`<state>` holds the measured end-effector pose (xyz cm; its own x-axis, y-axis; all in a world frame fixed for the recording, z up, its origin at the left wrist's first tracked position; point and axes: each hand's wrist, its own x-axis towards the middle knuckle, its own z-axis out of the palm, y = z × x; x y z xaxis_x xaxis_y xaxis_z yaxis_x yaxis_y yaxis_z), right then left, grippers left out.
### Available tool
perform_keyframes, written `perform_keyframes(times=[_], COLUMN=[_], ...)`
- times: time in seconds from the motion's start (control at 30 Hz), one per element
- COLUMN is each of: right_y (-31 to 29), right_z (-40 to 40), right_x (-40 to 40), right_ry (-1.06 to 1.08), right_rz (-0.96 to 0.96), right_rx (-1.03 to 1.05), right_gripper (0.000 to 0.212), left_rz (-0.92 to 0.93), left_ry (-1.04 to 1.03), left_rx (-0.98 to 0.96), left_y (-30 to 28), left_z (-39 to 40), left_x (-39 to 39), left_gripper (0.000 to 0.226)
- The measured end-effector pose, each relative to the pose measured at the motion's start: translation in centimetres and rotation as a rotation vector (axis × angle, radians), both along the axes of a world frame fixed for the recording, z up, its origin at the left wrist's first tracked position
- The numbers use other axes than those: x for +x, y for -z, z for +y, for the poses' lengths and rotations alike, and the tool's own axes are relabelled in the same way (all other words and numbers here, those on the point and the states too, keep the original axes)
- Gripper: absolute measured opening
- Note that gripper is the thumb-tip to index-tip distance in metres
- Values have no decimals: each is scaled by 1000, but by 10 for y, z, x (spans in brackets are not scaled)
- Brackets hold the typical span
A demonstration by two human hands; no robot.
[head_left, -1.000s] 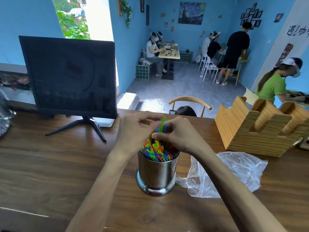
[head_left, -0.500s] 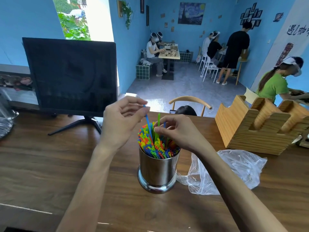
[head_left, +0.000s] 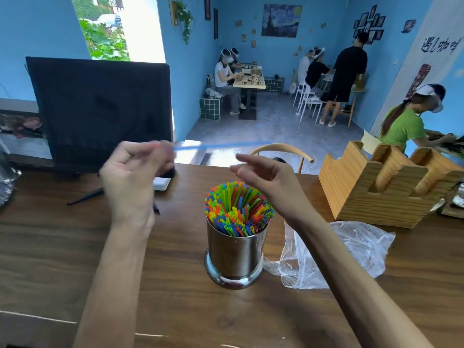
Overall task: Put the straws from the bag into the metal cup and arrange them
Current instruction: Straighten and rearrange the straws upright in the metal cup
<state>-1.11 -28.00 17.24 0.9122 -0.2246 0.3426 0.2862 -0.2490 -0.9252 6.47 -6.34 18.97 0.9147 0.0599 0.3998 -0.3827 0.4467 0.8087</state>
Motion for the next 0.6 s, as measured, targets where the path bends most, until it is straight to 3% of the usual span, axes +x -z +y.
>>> perform_keyframes(times=[0.13, 0.2, 0.27, 0.37, 0.43, 0.5, 0.6], right_y=[-15, -20, -22, -21, -15, -4, 16], right_z=[0, -3, -9, -18, -21, -19, -16], right_x=[2, 2, 2, -3, -6, -5, -3], right_ry=[-9, 28, 127, 314, 331, 307, 305], right_rz=[-69, -112, -201, -321, -306, -249, -157], right_rx=[359, 429, 339, 69, -70, -210, -387], right_gripper=[17, 12, 15, 55, 76, 82, 73], left_rz=[-23, -83, -143, -145, -148, -180, -219], left_ry=[153, 181, 175, 141, 115, 72, 37], left_rx=[276, 480, 729, 971, 1078, 1171, 1281], left_y=[22, 30, 37, 42, 42, 37, 28], left_z=[-18, -23, -24, -27, -29, -32, -36], left_x=[-7, -3, 5, 15, 16, 14, 13], left_gripper=[18, 19, 22, 20, 14, 8, 9])
